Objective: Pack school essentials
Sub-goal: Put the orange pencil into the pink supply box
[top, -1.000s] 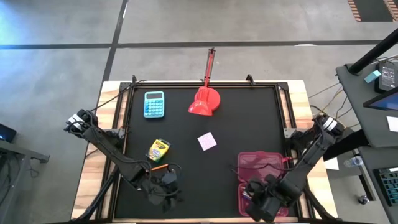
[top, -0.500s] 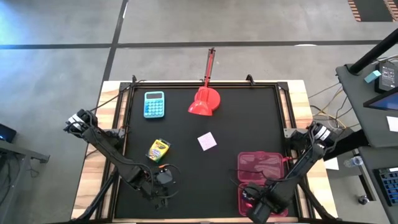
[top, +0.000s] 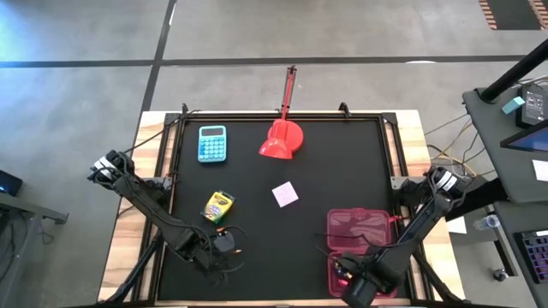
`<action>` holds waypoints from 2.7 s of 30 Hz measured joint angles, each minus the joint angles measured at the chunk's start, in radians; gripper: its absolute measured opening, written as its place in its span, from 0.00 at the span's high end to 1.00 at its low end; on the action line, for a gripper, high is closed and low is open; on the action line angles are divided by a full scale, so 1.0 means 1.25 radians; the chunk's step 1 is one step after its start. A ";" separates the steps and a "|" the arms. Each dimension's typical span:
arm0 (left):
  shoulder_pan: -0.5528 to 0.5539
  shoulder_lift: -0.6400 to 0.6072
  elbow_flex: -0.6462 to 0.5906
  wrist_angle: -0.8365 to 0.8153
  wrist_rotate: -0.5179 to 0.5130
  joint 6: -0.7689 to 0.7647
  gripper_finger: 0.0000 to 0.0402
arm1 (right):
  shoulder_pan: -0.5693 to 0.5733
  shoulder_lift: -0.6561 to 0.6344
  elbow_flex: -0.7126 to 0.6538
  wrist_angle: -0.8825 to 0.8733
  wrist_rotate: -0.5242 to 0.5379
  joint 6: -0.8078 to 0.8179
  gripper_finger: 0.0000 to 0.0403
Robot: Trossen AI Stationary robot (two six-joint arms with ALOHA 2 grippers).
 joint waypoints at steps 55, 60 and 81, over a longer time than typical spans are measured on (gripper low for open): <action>0.048 -0.109 -0.073 0.218 -0.162 0.094 0.97 | -0.012 -0.002 0.089 0.317 0.446 -0.270 0.68; 0.047 -0.111 -0.030 0.539 -0.225 0.309 0.97 | -0.025 -0.002 0.089 0.605 0.572 -0.498 0.67; 0.032 -0.007 0.153 0.605 -0.318 0.570 0.97 | -0.143 -0.093 0.089 0.757 0.652 -0.693 0.41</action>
